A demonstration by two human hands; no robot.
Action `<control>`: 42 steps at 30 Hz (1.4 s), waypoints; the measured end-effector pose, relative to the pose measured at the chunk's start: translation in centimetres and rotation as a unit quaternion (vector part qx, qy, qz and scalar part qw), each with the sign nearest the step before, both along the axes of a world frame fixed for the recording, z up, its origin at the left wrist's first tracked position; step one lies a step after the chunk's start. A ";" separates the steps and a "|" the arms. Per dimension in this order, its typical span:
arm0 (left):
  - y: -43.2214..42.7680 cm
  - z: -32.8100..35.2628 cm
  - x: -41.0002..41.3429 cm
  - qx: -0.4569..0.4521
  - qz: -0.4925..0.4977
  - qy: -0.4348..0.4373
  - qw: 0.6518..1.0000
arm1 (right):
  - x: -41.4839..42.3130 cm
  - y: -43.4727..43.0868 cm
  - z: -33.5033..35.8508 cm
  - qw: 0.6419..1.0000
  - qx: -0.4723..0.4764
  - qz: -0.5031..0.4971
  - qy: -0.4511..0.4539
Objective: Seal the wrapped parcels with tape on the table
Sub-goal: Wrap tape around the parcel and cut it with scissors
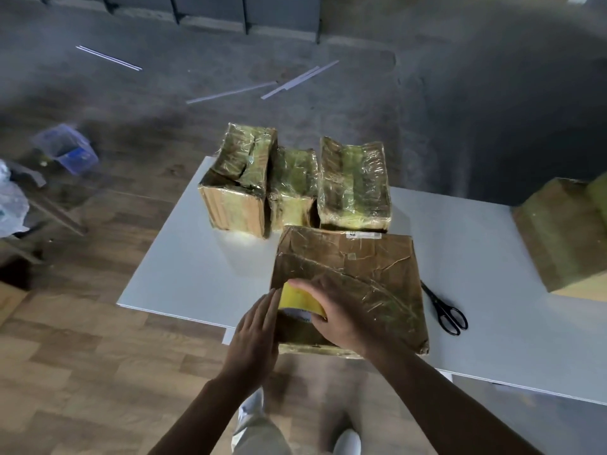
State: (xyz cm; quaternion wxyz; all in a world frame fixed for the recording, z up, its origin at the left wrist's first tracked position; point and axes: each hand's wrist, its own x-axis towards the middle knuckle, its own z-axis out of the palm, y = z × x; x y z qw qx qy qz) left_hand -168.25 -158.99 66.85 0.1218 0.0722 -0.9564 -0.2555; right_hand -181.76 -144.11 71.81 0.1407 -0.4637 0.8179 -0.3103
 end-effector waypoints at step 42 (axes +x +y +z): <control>5.8 6.8 -6.3 -0.078 -0.104 -0.029 0.991 | -3.5 10.1 0.8 0.985 0.050 -0.121 -0.112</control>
